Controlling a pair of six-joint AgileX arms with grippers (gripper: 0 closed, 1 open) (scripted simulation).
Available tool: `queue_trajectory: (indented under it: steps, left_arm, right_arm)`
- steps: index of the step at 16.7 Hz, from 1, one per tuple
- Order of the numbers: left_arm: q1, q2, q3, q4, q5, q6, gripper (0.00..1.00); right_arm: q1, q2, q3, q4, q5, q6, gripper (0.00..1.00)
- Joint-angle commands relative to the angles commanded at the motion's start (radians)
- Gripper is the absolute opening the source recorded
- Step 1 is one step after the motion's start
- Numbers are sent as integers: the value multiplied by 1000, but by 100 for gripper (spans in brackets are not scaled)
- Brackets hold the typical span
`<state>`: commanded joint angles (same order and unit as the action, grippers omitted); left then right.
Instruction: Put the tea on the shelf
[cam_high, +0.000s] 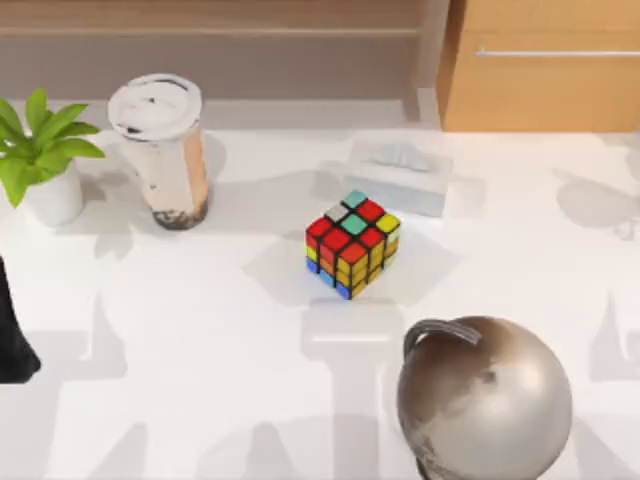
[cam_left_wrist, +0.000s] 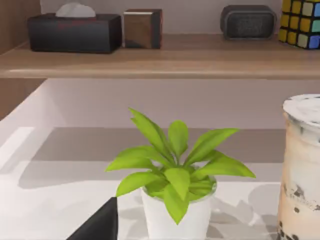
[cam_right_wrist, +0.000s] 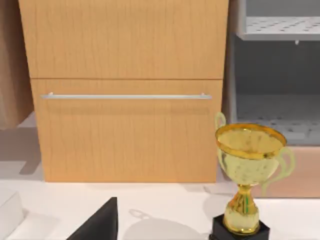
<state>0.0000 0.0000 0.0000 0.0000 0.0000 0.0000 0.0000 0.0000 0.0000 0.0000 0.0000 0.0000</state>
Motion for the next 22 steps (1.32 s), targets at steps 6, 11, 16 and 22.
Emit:
queue_trajectory:
  steps: [6, 11, 16, 22]
  left_arm:
    - [-33, 101, 17, 80, -20, -7, 100]
    - [-121, 459, 68, 343, -96, -22, 100]
    - [-230, 939, 153, 697, -202, -34, 100]
    - [-365, 1474, 260, 1124, -321, -50, 100]
  right_arm:
    - [0, 0, 0, 0, 0, 0, 100]
    - [0, 0, 0, 0, 0, 0, 100]
    - [0, 0, 0, 0, 0, 0, 100]
    - [0, 0, 0, 0, 0, 0, 100]
